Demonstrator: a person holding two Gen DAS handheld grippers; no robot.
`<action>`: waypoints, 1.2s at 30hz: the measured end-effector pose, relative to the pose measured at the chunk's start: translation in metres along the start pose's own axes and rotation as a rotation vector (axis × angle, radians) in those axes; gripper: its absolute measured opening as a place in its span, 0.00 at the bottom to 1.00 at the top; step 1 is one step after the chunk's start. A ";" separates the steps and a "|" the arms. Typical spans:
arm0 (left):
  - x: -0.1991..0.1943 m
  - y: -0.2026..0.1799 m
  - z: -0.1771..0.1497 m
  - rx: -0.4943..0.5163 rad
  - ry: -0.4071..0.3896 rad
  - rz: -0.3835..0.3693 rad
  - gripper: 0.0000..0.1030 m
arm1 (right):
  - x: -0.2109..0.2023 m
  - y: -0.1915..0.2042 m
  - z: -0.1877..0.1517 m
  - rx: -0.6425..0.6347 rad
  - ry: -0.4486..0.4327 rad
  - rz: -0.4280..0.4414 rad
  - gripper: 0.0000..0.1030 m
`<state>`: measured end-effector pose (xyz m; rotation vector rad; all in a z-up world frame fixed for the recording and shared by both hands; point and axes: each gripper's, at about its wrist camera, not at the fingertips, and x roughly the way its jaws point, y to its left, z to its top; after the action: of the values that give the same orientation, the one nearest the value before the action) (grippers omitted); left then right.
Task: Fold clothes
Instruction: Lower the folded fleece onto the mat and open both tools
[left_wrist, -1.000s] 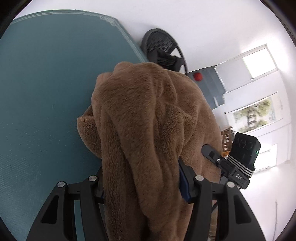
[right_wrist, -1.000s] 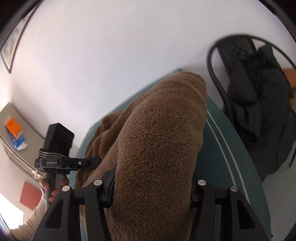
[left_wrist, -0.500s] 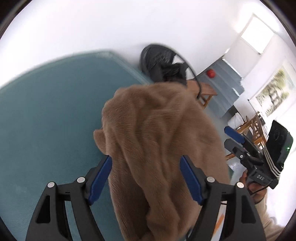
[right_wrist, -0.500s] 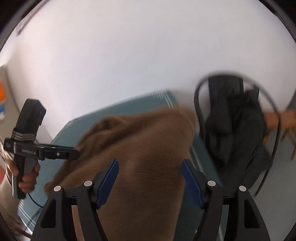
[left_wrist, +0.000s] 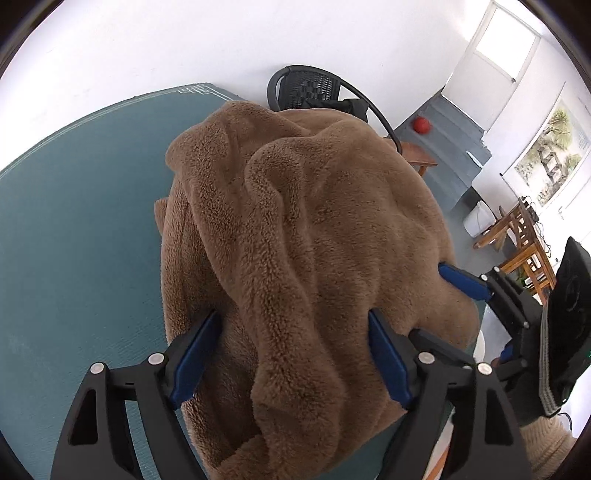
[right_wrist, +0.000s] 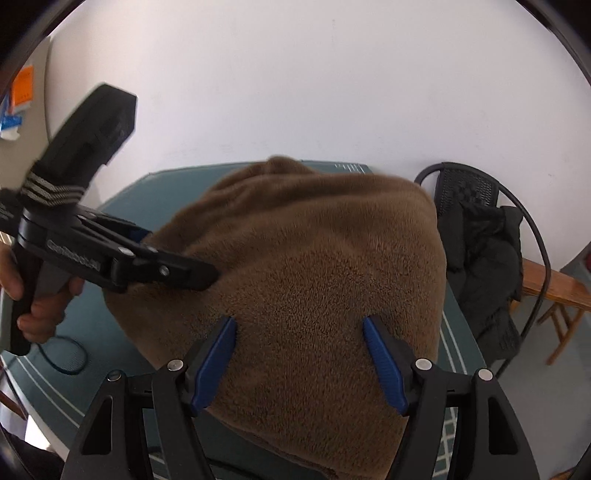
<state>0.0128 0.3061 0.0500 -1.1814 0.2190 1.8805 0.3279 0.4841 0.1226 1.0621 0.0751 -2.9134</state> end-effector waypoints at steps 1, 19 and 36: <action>-0.002 0.000 -0.003 0.002 -0.003 0.010 0.82 | 0.004 0.002 -0.004 -0.003 -0.001 -0.014 0.71; -0.038 -0.030 -0.034 0.089 -0.111 0.129 0.88 | -0.038 -0.020 -0.016 0.065 -0.106 -0.072 0.72; -0.028 -0.024 -0.049 0.034 -0.076 0.171 0.93 | -0.002 -0.025 -0.038 0.061 0.026 -0.143 0.79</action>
<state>0.0674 0.2772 0.0530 -1.0953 0.3172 2.0578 0.3522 0.5113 0.0957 1.1496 0.0657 -3.0471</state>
